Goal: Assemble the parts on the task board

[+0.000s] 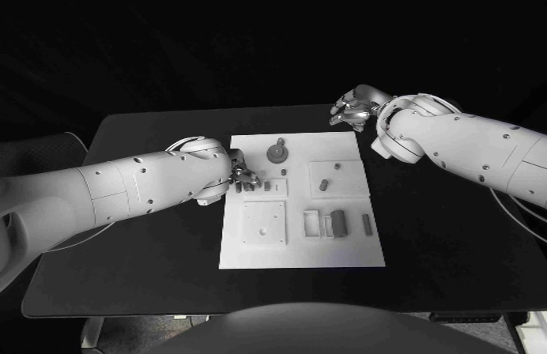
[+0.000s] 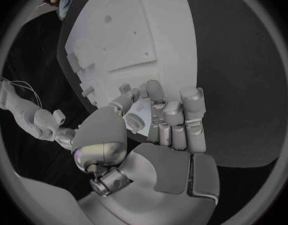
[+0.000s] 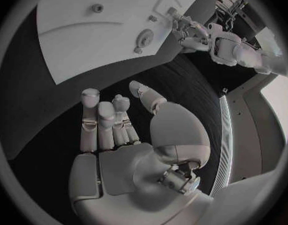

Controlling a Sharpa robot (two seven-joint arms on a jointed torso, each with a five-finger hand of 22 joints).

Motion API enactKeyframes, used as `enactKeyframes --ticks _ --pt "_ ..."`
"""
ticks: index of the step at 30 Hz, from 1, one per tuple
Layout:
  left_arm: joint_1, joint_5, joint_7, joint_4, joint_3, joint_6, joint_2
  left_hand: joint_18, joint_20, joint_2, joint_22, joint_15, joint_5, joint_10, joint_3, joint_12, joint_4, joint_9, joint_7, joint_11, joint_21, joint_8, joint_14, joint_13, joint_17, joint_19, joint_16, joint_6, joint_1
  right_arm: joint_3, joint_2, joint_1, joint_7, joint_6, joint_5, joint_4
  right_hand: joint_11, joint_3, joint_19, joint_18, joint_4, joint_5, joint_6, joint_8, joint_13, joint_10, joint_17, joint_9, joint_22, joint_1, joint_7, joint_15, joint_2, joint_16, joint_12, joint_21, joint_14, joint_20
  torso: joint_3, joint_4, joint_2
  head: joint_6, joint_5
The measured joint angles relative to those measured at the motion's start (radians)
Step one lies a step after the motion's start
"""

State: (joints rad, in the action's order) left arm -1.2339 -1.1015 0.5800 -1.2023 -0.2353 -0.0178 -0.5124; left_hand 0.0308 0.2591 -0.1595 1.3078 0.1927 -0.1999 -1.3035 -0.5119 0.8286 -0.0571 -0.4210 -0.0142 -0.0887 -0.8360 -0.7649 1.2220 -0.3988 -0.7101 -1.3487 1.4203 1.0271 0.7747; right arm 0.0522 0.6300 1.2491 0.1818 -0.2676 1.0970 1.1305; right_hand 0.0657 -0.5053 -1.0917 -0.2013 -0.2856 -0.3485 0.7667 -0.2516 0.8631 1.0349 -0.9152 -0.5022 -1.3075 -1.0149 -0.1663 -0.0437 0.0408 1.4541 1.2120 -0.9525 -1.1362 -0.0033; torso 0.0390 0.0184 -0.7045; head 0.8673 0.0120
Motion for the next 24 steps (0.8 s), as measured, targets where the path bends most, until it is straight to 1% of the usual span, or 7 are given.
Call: enactKeyframes --ticks 2,9,14,17,20,24 --pt "0.000 0.001 0.000 0.000 0.000 0.000 0.000 0.000 0.000 -0.001 0.000 0.001 0.011 0.000 0.001 0.000 0.002 0.000 0.000 0.000 0.000 -0.002 -0.001 0.000 0.000 0.000 0.000 0.000 0.001 0.000 0.000 0.000 0.000 0.000 0.000 0.000 0.000 0.000 0.000 0.000 0.000 0.000 0.000 0.000 0.000 0.000 0.000 0.000 0.000 0.000 0.000 0.000 0.000 0.000 0.000 0.000 0.000 0.000 0.0000 -0.0001 0.000 0.000 0.000" --pt "0.001 0.003 -0.001 0.000 0.000 -0.001 0.001 0.000 0.000 -0.001 0.000 0.002 0.011 0.000 -0.002 0.000 0.005 0.002 0.000 0.000 0.000 -0.003 -0.002 0.000 0.000 0.000 0.000 0.000 0.001 0.000 -0.001 -0.001 0.000 0.001 0.000 0.000 0.000 0.000 0.000 0.000 0.000 0.000 0.000 0.000 0.000 0.000 0.000 0.000 0.000 0.000 0.000 0.000 0.000 0.000 0.000 0.000 0.000 0.000 0.0000 -0.0001 0.000 -0.001 0.000" --pt "0.001 0.005 -0.002 -0.001 -0.001 -0.005 -0.001 0.002 0.000 -0.001 0.000 0.001 0.011 0.000 -0.002 0.000 0.005 0.008 0.002 0.000 0.000 0.011 -0.002 0.000 -0.001 0.000 0.000 -0.002 0.001 0.000 -0.001 -0.001 0.000 0.001 0.000 0.000 0.000 0.000 0.000 0.000 0.000 0.000 0.000 0.000 0.000 0.000 0.000 0.000 0.000 0.000 0.000 0.000 0.000 0.000 0.000 0.000 0.000 0.000 0.0000 -0.0001 0.000 -0.002 0.000" --pt "0.002 0.007 -0.003 -0.001 -0.001 -0.007 -0.002 0.006 0.001 -0.001 0.000 0.000 0.011 0.000 -0.002 0.000 0.005 0.004 0.002 0.000 0.000 0.007 -0.004 0.000 -0.001 0.001 0.000 -0.002 0.001 0.000 -0.001 -0.001 0.000 0.001 0.000 0.000 0.000 0.000 0.000 0.000 0.000 0.000 0.000 0.000 0.000 0.000 0.000 0.000 0.000 0.000 0.000 0.000 0.000 0.000 0.000 0.000 0.000 0.000 0.0000 -0.0001 0.000 -0.003 0.000" --pt "0.002 0.008 -0.003 -0.002 -0.001 -0.008 -0.003 0.007 0.002 0.005 0.000 0.000 0.007 0.000 -0.002 0.000 0.005 0.003 0.002 0.000 0.000 0.007 -0.004 0.000 -0.001 0.005 0.000 -0.002 0.007 0.000 -0.001 -0.001 0.000 0.001 0.000 0.000 0.000 0.000 0.000 0.000 0.000 0.000 0.000 0.000 0.000 0.000 0.000 0.000 0.000 0.000 0.000 0.000 0.000 0.000 0.000 0.000 0.000 0.000 0.0000 -0.0001 0.000 -0.004 0.000" --pt "0.003 0.009 -0.003 -0.002 -0.001 -0.010 -0.004 0.007 0.002 0.006 0.000 0.000 0.007 0.000 -0.002 0.000 0.005 0.003 0.002 0.000 0.000 0.007 -0.004 0.001 -0.001 0.005 0.000 -0.002 0.008 0.000 -0.001 -0.001 0.000 0.001 0.000 0.000 0.000 0.000 0.000 0.000 0.000 0.000 0.000 0.000 0.000 0.000 0.000 0.000 0.000 0.000 0.000 0.000 0.000 0.000 0.000 0.000 0.000 0.000 0.0001 -0.0001 0.000 -0.005 0.000"
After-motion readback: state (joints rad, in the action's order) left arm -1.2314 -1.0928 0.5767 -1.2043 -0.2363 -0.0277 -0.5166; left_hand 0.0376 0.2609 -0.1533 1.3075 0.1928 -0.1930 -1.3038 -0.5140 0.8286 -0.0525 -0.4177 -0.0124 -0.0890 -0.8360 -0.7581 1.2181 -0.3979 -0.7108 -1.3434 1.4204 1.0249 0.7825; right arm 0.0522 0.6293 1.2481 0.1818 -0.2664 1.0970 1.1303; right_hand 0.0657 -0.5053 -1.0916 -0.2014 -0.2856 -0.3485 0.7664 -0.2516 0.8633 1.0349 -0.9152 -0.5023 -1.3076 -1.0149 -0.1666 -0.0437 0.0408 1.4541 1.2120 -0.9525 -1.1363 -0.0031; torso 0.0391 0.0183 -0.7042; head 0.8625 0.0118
